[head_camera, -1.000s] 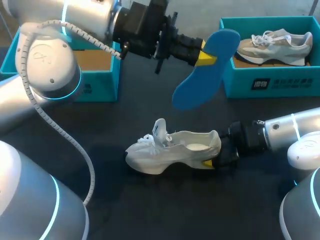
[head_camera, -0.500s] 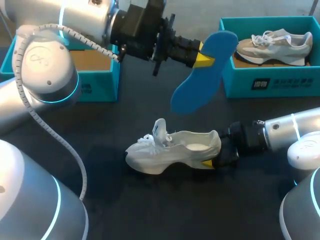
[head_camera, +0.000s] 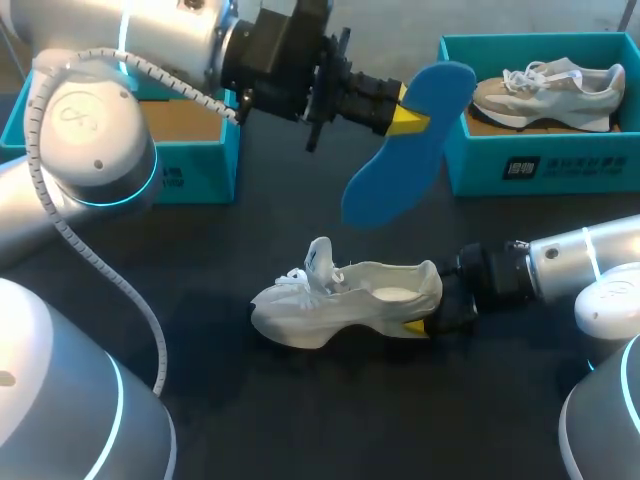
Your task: Take the shoe out of the shoebox, open the shoe tongue, remove and reinsert the insole, then place the shoe into the shoebox
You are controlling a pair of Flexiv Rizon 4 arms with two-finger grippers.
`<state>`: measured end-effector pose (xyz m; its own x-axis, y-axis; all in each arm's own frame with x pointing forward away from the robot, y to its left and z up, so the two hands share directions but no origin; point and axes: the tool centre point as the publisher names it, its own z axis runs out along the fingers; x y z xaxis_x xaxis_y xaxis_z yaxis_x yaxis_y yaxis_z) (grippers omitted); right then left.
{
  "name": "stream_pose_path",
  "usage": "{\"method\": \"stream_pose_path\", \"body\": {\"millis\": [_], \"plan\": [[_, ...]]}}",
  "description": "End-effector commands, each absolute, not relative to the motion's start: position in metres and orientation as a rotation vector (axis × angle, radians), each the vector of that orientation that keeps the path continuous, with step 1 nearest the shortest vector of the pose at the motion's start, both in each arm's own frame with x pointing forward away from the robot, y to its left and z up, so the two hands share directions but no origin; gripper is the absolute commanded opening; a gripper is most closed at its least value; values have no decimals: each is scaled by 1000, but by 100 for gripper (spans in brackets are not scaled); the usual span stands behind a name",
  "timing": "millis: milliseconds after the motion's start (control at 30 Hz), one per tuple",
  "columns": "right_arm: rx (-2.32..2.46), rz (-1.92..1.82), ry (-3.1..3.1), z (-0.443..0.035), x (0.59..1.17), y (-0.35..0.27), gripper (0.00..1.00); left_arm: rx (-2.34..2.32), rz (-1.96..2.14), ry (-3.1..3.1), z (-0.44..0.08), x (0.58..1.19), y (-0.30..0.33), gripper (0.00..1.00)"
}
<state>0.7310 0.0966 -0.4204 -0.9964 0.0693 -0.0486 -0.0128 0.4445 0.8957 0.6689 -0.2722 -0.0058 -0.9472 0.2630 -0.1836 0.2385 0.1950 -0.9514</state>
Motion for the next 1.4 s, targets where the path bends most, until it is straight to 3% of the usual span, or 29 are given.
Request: {"method": "stream_pose_path", "body": {"millis": [33,767,1400], "plan": [[52,1611,2603,-420,731,97,0,-460,1958,-2381,-3,671,-272,0],[52,1611,2603,-420,731,97,0,78,2092,-1880,23,649,-246,0],[52,1611,2603,-420,731,97,0,397,1896,-1685,27,610,-199,0]]}}
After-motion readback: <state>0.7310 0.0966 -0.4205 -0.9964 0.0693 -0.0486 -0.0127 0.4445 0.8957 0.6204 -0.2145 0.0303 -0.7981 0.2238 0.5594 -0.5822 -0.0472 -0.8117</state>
